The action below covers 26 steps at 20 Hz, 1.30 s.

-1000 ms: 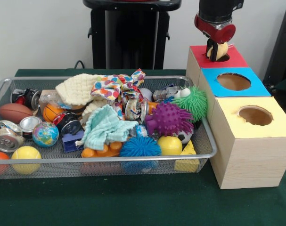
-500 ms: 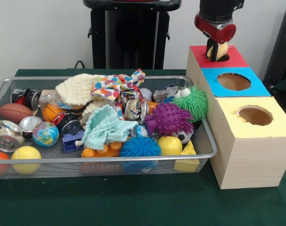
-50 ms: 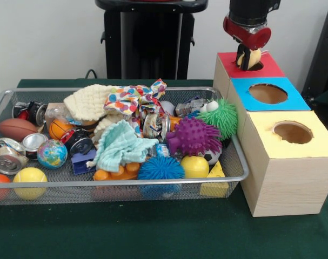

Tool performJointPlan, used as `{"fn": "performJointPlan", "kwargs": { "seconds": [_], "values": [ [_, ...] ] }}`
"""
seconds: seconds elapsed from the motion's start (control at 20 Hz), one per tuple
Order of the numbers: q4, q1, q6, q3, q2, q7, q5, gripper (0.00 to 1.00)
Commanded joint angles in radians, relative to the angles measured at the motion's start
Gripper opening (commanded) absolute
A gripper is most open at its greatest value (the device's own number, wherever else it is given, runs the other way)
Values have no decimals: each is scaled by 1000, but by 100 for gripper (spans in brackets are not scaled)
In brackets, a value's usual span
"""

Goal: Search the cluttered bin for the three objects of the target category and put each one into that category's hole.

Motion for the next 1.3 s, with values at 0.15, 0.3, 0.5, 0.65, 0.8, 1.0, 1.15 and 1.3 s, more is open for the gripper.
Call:
{"fn": "performJointPlan", "kwargs": {
  "seconds": [0.15, 0.3, 0.5, 0.65, 0.8, 1.0, 1.15, 1.3],
  "values": [
    [-67, -24, -133, -15, 262, 122, -61, 0],
    [-57, -54, -187, 9, 253, 78, -98, 0],
    [-40, -118, -228, 59, 239, 18, -161, 0],
    [-40, -143, -225, 71, 237, 2, -206, 0],
    [-42, -142, -245, 65, 241, 23, -241, 0],
    [-48, -132, -220, 55, 238, 49, -261, 0],
    [29, -249, -275, 190, 205, 39, -247, 0],
    [78, -366, -322, 321, 204, 23, -255, 0]
  ]
}}
